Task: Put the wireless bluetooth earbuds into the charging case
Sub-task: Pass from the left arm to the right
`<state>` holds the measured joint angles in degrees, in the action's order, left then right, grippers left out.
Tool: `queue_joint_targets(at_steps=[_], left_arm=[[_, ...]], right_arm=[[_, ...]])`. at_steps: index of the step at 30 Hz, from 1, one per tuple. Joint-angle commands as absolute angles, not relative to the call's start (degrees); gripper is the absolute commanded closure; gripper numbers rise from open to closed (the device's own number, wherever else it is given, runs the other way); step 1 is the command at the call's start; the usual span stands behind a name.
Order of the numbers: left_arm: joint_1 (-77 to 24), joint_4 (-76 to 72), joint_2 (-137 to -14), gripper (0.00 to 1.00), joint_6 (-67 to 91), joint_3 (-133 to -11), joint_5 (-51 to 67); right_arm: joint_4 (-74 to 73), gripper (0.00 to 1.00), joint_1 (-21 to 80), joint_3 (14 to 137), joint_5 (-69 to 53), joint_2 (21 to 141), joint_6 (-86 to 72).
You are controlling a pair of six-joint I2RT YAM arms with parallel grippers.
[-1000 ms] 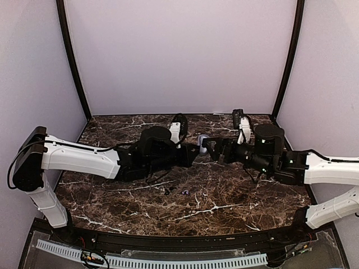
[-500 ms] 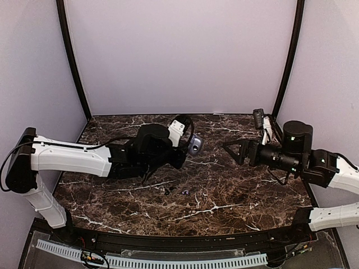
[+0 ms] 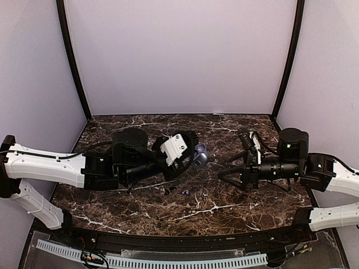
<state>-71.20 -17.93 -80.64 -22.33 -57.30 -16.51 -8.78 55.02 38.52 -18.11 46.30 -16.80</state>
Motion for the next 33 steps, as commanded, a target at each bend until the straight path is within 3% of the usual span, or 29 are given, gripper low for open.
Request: queue_joint_targets(at_steps=[1, 23, 33], left_arm=[[-73.50, -14.54, -82.81, 1.00, -27.32, -61.74, -17.88], [-76.39, -13.38, -89.31, 1.00, -29.58, -66.51, -23.45], [-76.64, -13.84, -89.39, 1.00, -29.22, -66.97, -22.85]], right_arm=[[-4.25, 0.29, 57.30, 41.10, -21.02, 47.42, -9.96], [-3.64, 0.48, 61.45, 41.49, -15.24, 50.01, -2.07], [-3.32, 0.71, 61.45, 41.21, -13.49, 49.41, -2.50]])
